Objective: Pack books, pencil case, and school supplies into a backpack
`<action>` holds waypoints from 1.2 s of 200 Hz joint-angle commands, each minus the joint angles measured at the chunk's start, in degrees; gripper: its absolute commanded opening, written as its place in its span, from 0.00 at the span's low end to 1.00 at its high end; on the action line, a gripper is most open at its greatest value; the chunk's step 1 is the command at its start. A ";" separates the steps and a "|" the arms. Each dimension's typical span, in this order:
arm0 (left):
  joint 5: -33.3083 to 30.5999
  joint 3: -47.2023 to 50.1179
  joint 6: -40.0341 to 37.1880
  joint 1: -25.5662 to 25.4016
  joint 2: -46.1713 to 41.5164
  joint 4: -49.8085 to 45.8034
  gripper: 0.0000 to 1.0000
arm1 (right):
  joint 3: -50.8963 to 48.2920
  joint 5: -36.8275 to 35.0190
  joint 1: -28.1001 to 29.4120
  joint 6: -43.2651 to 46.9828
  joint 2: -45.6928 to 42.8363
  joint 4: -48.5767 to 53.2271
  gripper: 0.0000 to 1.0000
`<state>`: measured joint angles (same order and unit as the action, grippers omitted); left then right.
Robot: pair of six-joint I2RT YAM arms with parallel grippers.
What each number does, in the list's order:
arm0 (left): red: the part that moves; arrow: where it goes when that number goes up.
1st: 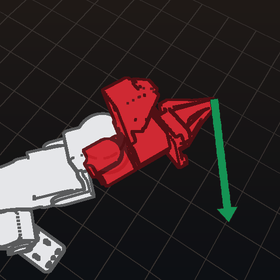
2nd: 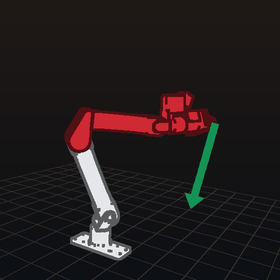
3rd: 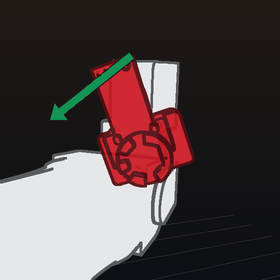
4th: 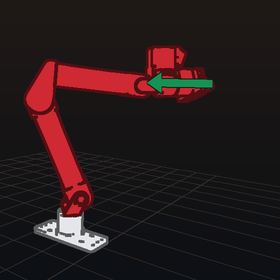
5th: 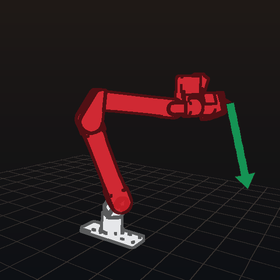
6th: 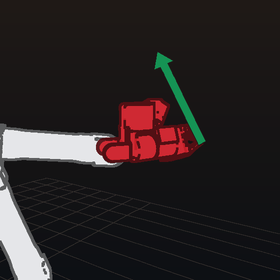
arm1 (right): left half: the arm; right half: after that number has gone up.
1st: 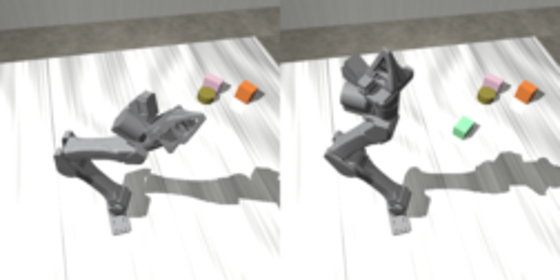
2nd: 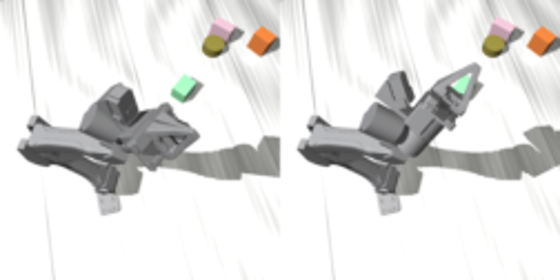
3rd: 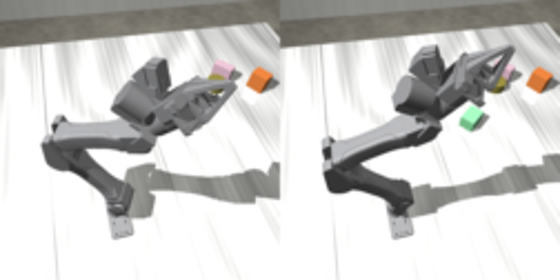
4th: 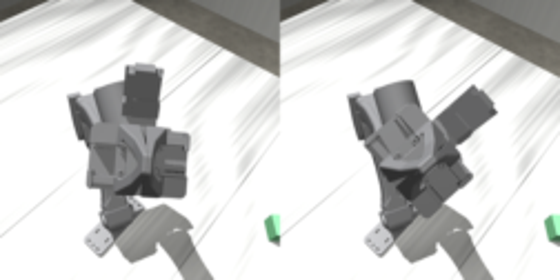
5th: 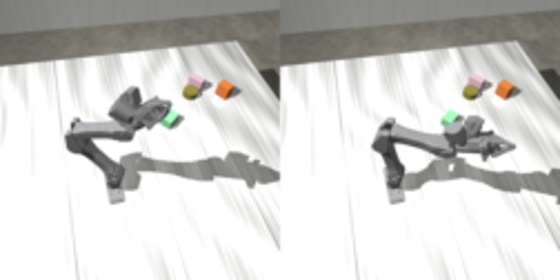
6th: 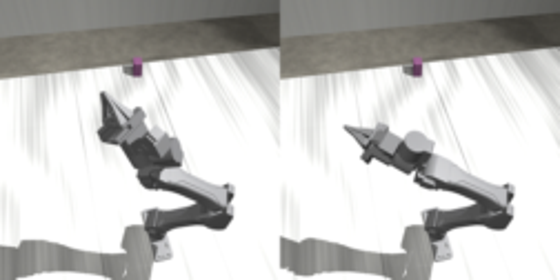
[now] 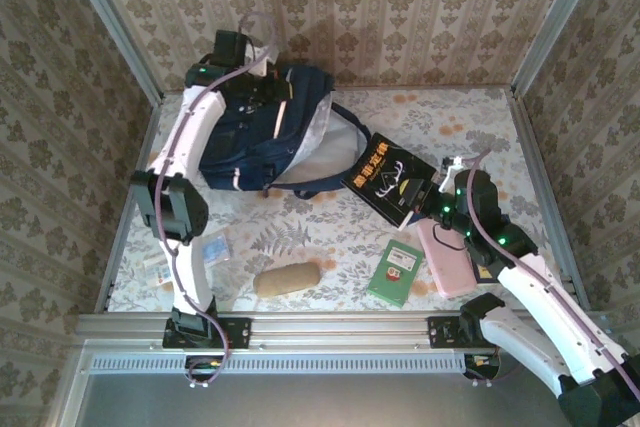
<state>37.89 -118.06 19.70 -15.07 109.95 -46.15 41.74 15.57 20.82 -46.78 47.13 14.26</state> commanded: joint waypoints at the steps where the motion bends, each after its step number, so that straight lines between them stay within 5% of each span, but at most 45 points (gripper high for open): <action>1: 14.00 3.69 3.76 1.08 -4.67 10.19 0.00 | 4.71 9.25 -0.22 -0.28 2.24 -6.02 0.00; 58: 21.97 5.99 5.30 1.39 -7.63 13.76 0.00 | 11.23 13.12 -1.03 -0.83 12.31 -9.73 0.00; 176: 24.69 7.73 7.31 -1.63 -7.56 20.10 0.00 | 26.92 21.99 1.00 -15.06 51.06 -29.80 0.00; 240: 25.14 8.87 8.20 -2.66 -6.94 22.24 0.00 | 50.90 14.11 7.28 -14.89 75.11 -22.33 0.01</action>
<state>57.34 -108.33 27.33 -17.61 107.15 -32.56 81.87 32.16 25.89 -61.71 115.55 -8.40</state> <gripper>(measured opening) 0.052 0.187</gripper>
